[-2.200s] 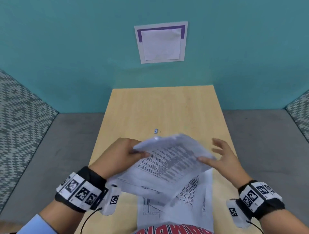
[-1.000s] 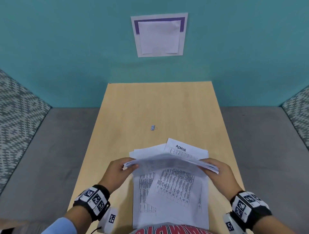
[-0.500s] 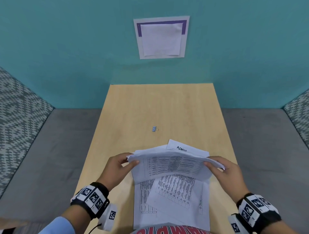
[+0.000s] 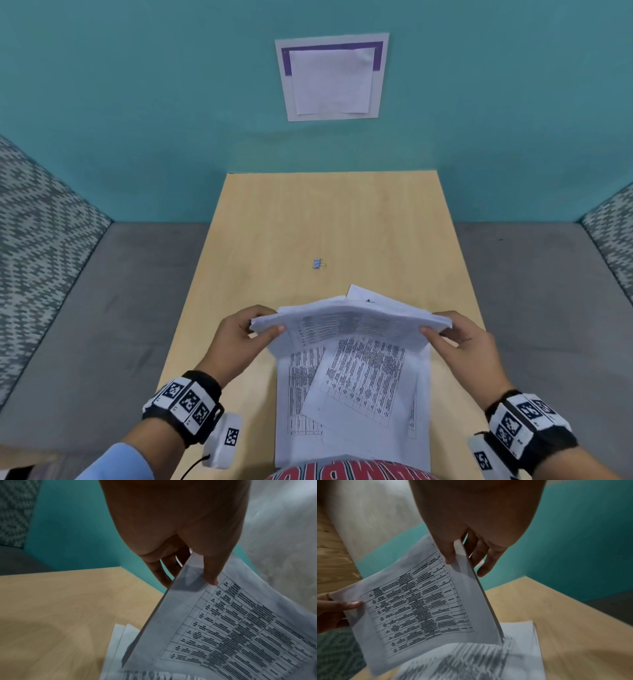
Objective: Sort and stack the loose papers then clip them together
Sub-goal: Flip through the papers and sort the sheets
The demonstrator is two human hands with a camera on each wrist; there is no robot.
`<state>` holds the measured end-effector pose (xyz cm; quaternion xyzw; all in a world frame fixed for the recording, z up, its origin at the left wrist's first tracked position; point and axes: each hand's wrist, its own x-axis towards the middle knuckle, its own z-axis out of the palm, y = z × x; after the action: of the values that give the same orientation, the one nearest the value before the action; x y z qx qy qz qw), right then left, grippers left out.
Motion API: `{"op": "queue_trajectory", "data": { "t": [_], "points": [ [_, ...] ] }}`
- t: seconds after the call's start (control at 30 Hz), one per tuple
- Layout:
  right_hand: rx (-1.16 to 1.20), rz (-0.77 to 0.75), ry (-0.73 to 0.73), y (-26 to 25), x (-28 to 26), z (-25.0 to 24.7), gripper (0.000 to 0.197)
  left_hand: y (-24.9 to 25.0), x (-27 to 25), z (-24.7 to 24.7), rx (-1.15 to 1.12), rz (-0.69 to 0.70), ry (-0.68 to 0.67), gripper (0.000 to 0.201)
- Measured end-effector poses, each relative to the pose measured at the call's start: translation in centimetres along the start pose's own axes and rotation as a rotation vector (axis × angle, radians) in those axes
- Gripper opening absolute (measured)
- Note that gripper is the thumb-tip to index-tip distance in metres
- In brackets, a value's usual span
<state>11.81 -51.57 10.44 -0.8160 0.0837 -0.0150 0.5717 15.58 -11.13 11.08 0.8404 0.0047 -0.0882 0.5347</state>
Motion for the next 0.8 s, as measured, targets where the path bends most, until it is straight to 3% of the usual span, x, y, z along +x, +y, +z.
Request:
{"op": "queue_trajectory", "data": {
  "t": [0.07,0.13,0.27,0.4,0.5,0.6,0.67,0.8],
  "points": [
    [-0.070,0.022,-0.056,1.1,-0.2,0.3,0.029,-0.9,-0.2,0.4,0.019,-0.060,-0.096,0.025],
    [-0.136,0.056,-0.106,1.7,-0.3,0.6,0.030,-1.8,-0.5,0.8,0.107,-0.103,-0.172,0.025],
    [-0.237,0.038,-0.076,1.2,0.5,0.0,0.023,-0.5,-0.5,0.8,0.087,-0.070,-0.081,0.015],
    [-0.356,0.061,-0.103,0.6,1.2,-1.2,0.027,4.3,-0.6,0.0,0.085,0.142,-0.021,0.013],
    [-0.427,0.053,-0.219,-1.0,1.0,-0.8,0.028,8.7,-1.0,-0.3,0.279,0.398,-0.072,0.026],
    [-0.436,-0.098,-0.339,-4.4,0.5,1.5,0.051,12.5,-1.7,0.7,0.589,0.584,-0.193,0.024],
    [-0.360,-0.138,-0.449,-6.3,0.2,3.7,0.052,14.1,-2.0,1.8,0.749,0.619,-0.242,0.033],
    [-0.242,-0.180,-0.527,-7.8,-0.1,6.0,0.023,15.6,-2.5,2.6,0.829,0.602,-0.269,0.031]
  ]
}}
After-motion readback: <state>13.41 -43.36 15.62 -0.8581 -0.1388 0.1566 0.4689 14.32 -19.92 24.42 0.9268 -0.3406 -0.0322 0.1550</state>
